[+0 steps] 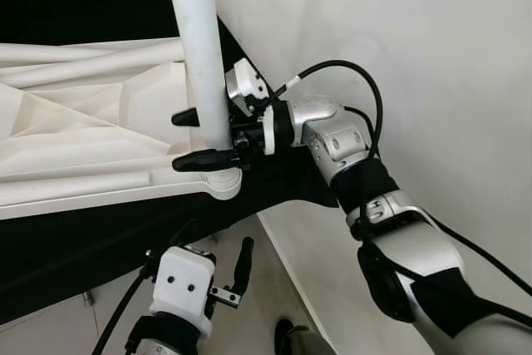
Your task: Building children table
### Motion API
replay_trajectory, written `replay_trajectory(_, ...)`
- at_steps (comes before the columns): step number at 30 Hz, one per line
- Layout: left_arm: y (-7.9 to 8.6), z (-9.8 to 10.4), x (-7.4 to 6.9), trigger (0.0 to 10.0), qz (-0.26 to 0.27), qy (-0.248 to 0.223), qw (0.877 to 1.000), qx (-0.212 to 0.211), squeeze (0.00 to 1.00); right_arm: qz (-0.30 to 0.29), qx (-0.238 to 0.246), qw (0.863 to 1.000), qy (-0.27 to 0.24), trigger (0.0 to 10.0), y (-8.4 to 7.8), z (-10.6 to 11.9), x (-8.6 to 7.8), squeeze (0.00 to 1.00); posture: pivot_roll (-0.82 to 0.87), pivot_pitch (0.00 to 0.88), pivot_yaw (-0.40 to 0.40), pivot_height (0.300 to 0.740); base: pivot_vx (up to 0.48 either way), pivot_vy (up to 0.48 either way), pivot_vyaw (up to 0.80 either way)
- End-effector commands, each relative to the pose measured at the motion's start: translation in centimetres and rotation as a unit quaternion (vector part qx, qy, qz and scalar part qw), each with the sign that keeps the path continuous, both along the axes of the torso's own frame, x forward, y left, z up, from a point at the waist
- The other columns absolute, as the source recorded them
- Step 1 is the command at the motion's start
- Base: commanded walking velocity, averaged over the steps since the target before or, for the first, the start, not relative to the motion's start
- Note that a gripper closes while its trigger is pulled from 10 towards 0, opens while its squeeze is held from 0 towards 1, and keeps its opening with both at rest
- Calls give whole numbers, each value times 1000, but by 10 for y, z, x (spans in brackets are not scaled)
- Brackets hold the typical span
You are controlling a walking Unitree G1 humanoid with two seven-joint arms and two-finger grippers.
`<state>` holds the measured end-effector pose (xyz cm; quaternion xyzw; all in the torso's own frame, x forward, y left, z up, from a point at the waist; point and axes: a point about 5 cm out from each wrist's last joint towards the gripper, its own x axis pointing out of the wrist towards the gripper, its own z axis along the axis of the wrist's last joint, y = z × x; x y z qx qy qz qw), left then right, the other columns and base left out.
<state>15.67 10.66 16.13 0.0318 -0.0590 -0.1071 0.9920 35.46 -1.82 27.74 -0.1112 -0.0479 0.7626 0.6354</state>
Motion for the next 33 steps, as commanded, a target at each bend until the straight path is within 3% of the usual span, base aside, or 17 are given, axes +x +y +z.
replay_trajectory(1,-1,0,-3,10000,0,8,1000,0,0,34,-4,999,0,0,5,0,-3,0,23,309,-76,740,0,0,0)
replay_trajectory(8,0,0,-4,10000,0,10,1000,1,0,37,-10,999,2,0,1,-1,0,0,21,312,-73,740,0,0,0)
replay_trajectory(14,1,-1,-4,10000,0,11,1000,2,0,-71,22,997,12,0,0,-4,9,0,-1,301,-75,740,0,0,0)
replay_trajectory(15,1,-2,-4,10000,0,12,1000,2,0,-116,25,993,16,0,0,-8,12,0,-1,301,-75,740,0,0,0)
replay_trajectory(16,1,-2,-4,10000,0,12,1000,2,0,-204,25,977,57,0,0,-23,15,0,-1,300,-83,740,0,0,0)
replay_trajectory(17,1,-2,-4,10000,0,12,1000,2,0,-204,25,977,57,0,0,-23,15,0,-1,300,-83,740,0,0,0)
replay_trajectory(18,2,-2,-3,10000,0,12,1000,2,0,-379,60,919,84,0,-1,-47,17,0,-2,302,-78,740,0,0,0)
replay_trajectory(19,2,-2,-3,10000,0,12,1000,2,0,-379,60,919,84,0,-1,-47,17,0,-2,302,-78,740,0,0,0)
replay_trajectory(20,3,-1,-3,10000,1,12,1000,3,0,-469,51,873,123,0,-5,-74,5,0,-4,304,-76,740,0,0,0)
replay_trajectory(21,3,-1,-3,10000,1,12,1000,3,0,-469,51,873,123,0,-5,-74,5,0,-4,304,-76,740,0,0,0)
replay_trajectory(22,4,-2,-2,10000,0,12,1000,4,0,-509,38,849,138,0,-3,-95,-12,0,7,293,-66,740,0,0,0)
replay_trajectory(24,5,-2,-1,10000,-2,12,1000,6,0,-516,33,843,145,0,3,-105,-25,0,6,287,-63,740,0,0,0)
replay_trajectory(26,6,-4,3,10000,-1,11,1000,8,0,-485,39,865,124,0,24,-96,-27,0,6,258,-65,740,0,0,0)
replay_trajectory(29,7,-4,5,10000,1,8,1000,10,0,-468,46,875,113,0,37,-82,-20,0,13,253,-70,740,0,0,0)
replay_trajectory(30,7,-4,6,10000,3,7,1000,11,0,-472,47,873,114,1569,39,-77,-20,0,16,252,-71,740,0,0,0)
replay_trajectory(31,7,-4,6,10000,5,6,1000,12,0,-478,48,870,114,10000,40,-74,-21,0,17,251,-71,740,0,0,0)
replay_trajectory(33,7,-4,6,10000,7,6,1000,12,0,-474,49,873,104,10000,41,-70,-20,0,20,251,-71,740,0,0,0)
